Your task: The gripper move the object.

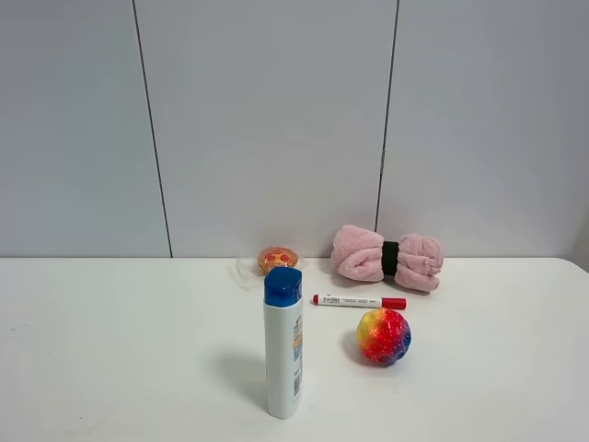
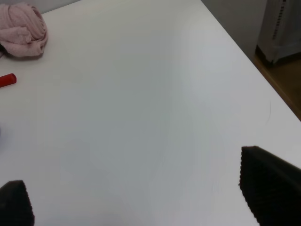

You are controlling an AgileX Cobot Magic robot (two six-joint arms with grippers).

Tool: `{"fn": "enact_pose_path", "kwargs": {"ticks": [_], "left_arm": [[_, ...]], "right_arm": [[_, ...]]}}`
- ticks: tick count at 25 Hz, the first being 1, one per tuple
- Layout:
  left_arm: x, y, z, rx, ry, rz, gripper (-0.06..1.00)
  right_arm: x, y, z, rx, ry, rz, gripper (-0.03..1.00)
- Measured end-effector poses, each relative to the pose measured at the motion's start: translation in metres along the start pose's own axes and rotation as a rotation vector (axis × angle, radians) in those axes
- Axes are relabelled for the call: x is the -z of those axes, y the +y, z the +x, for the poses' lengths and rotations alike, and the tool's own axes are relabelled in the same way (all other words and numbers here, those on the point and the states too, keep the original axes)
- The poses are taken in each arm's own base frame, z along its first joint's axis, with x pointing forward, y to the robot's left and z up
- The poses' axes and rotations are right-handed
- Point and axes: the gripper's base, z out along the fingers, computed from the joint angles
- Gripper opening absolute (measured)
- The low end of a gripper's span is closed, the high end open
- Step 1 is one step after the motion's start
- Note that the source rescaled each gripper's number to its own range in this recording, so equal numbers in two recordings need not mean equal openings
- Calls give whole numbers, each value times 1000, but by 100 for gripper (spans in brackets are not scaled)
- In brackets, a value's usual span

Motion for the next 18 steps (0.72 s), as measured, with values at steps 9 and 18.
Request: {"fn": "enact_pose_path", "kwargs": {"ticks": [9,18], "left_arm": [[0,0,0,0,0,0,98],[0,0,0,0,0,0,98]], "right_arm": [[0,0,0,0,0,0,100],[0,0,0,0,0,0,100]]}}
